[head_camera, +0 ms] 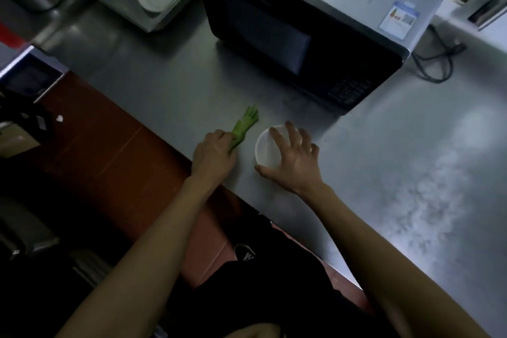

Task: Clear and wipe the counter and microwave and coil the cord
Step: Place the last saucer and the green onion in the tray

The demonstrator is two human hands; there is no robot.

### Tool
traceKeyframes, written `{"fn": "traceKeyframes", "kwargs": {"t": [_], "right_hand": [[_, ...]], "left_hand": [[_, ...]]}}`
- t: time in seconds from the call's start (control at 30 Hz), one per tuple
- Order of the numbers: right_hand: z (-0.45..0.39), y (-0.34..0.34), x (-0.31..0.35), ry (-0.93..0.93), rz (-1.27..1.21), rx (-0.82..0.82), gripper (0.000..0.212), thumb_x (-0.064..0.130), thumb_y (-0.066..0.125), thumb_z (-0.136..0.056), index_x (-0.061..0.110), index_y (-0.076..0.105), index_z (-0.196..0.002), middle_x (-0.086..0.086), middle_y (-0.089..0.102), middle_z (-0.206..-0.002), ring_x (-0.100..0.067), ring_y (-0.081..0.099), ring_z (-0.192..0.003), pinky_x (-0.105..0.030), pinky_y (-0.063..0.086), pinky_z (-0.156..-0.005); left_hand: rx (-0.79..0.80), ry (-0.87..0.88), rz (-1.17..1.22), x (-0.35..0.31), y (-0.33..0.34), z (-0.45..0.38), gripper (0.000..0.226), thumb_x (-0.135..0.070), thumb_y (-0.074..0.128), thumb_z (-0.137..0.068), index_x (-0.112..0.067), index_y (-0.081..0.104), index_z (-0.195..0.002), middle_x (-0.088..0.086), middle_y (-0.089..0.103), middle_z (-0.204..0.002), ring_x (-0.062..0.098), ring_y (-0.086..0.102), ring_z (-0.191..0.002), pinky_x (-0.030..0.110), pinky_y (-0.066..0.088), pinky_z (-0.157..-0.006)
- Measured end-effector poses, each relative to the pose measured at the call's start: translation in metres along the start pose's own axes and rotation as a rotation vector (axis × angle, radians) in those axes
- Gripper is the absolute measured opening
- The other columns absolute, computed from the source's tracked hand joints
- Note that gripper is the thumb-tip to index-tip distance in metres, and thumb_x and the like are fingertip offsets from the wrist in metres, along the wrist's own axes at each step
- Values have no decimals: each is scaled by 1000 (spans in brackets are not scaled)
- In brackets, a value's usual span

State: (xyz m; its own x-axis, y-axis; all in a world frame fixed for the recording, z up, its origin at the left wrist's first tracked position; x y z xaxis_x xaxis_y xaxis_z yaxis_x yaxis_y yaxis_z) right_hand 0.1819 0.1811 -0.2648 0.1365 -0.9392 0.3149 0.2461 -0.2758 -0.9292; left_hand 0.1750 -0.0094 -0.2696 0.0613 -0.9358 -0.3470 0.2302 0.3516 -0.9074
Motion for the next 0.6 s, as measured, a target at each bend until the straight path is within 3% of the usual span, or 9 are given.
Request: {"fn": "traceKeyframes", "kwargs": {"t": [0.1,0.2,0.33,0.6], "right_hand": [[-15,6,-2,2,-15,19,103,81,57,-65,33,29,-152,-9,18,-162,-42,23,-143,-64,36,-103],[-27,12,-3,22,-32,56,103,80,58,-67,34,26,-153,-7,14,-164,-41,18,-145,-63,33,-106],[-35,12,1,31,-63,83,102,78,61,-69,34,24,-154,-6,12,-164,-40,16,-145,-61,31,-108],[-51,6,28,39,9,108,103,81,55,-68,34,22,-154,-5,10,-165,-39,14,-146,-59,29,-108]], "left_hand": [[-8,-34,-2,5,11,-15,39,-31,44,-87,-14,66,-114,9,61,-107,31,55,-93,42,48,-70],[-9,-45,5,8,17,-21,30,-20,56,-88,-15,63,-116,8,59,-109,30,54,-94,39,45,-70],[23,-42,24,9,19,-25,37,-6,58,-83,-14,55,-119,9,55,-107,29,52,-93,39,45,-67],[24,-24,97,42,-3,-33,44,-13,55,-88,-21,52,-131,8,56,-108,29,55,-96,34,41,-65]]}}
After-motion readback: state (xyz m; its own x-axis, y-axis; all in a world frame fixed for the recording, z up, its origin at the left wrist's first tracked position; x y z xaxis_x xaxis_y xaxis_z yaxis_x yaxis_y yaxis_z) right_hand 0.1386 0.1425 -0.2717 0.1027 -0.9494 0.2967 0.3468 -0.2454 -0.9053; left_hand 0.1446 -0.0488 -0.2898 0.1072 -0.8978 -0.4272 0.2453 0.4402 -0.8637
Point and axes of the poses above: each hand's wrist, its own z-axis away from the middle knuckle, its own y-axis out of the palm, x = y × z, the point moved 10 cm from there along -z, towards the middle knuckle
